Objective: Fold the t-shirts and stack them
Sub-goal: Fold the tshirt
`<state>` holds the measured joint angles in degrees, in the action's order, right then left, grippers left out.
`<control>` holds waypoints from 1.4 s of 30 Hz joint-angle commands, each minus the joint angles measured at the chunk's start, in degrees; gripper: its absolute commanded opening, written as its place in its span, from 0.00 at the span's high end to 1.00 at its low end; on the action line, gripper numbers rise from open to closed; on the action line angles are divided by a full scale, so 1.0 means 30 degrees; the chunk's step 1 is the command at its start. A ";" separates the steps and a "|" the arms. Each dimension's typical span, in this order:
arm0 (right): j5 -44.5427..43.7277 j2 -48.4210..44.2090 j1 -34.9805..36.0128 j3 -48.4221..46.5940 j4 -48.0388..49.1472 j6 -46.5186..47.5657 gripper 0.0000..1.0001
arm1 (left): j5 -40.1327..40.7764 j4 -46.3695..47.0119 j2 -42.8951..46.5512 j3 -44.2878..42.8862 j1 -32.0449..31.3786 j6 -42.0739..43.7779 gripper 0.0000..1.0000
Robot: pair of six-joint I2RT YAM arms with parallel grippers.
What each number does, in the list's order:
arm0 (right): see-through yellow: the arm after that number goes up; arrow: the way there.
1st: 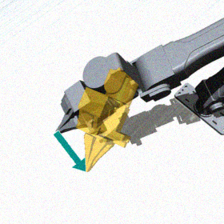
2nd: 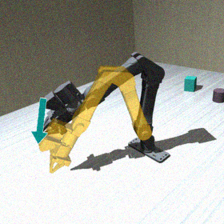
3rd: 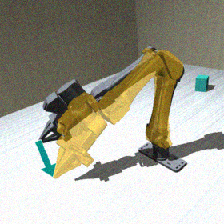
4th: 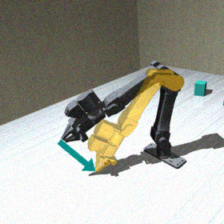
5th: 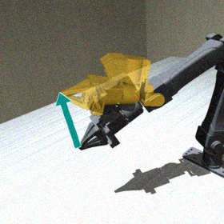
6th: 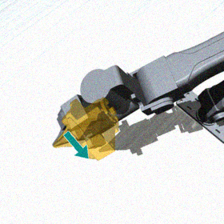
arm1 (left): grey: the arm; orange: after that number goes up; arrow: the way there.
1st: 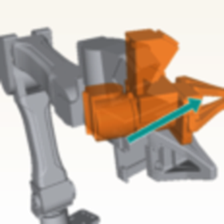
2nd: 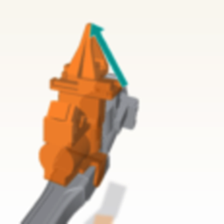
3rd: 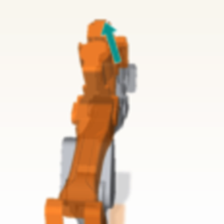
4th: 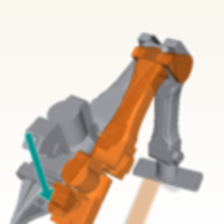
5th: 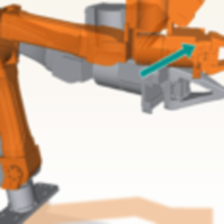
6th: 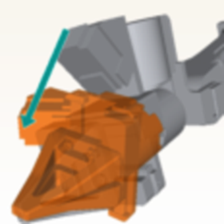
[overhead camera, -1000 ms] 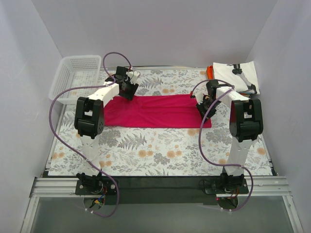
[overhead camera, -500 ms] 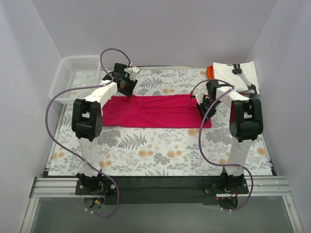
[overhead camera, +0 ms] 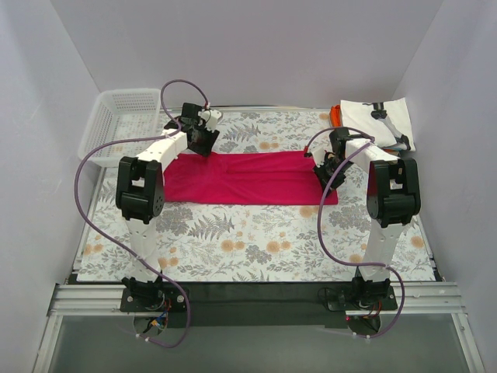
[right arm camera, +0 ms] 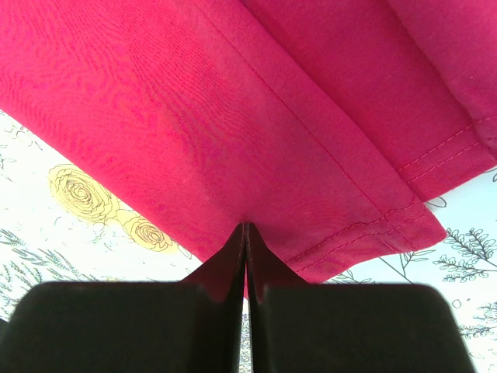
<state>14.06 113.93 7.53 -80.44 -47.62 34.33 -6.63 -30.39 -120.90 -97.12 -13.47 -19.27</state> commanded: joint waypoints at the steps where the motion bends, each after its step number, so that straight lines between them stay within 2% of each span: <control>1: -0.0352 0.0227 0.0010 0.0155 0.0315 0.0247 0.96 | 0.0395 0.0023 -0.0187 -0.0438 0.0214 0.0269 0.60; 6: -0.0411 0.0314 0.0010 0.0155 0.0315 0.0247 0.96 | 0.0249 -0.0006 -0.0364 -0.0527 0.0302 0.0358 0.66; 7: -0.0411 0.0315 -0.0019 0.0155 0.0315 0.0247 0.96 | 0.0219 -0.0006 -0.0335 -0.0585 0.0302 0.0358 0.72; 10: -0.0411 0.0315 -0.0020 0.0155 0.0315 0.0247 0.96 | 0.0014 -0.0006 -0.0013 -0.0556 0.0302 0.0416 0.78; 11: -0.0411 0.0286 -0.0020 0.0126 0.0315 0.0247 0.96 | -0.0044 -0.0093 0.0046 -0.0614 0.0302 0.0445 0.84; 18: -0.0470 0.0315 0.0009 0.0037 0.0315 0.0277 0.96 | -0.0394 -0.0532 0.0661 -0.0205 0.0331 0.0972 1.00; 23: -0.0586 0.0139 0.0010 0.0037 0.0286 0.0335 0.96 | -0.1187 -0.1206 0.2442 0.0409 0.0361 0.1616 1.00; 29: -0.0469 0.0051 -0.0019 0.0037 0.0286 0.0306 0.96 | -0.1333 -0.1880 0.4963 0.3043 0.0449 0.3812 1.00; 38: -0.0615 -0.0037 0.0009 -0.0021 0.0228 0.0335 0.96 | -0.1130 -0.1208 0.6433 0.8196 0.0800 0.6361 1.00; 42: -0.0675 -0.0066 0.0010 -0.0109 0.0256 0.0335 0.96 | -0.1070 -0.0885 0.6550 0.9198 0.0858 0.7239 1.00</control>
<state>13.96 113.93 7.53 -80.44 -47.62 34.46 -9.85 -34.37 -103.81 -70.61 -11.29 -1.74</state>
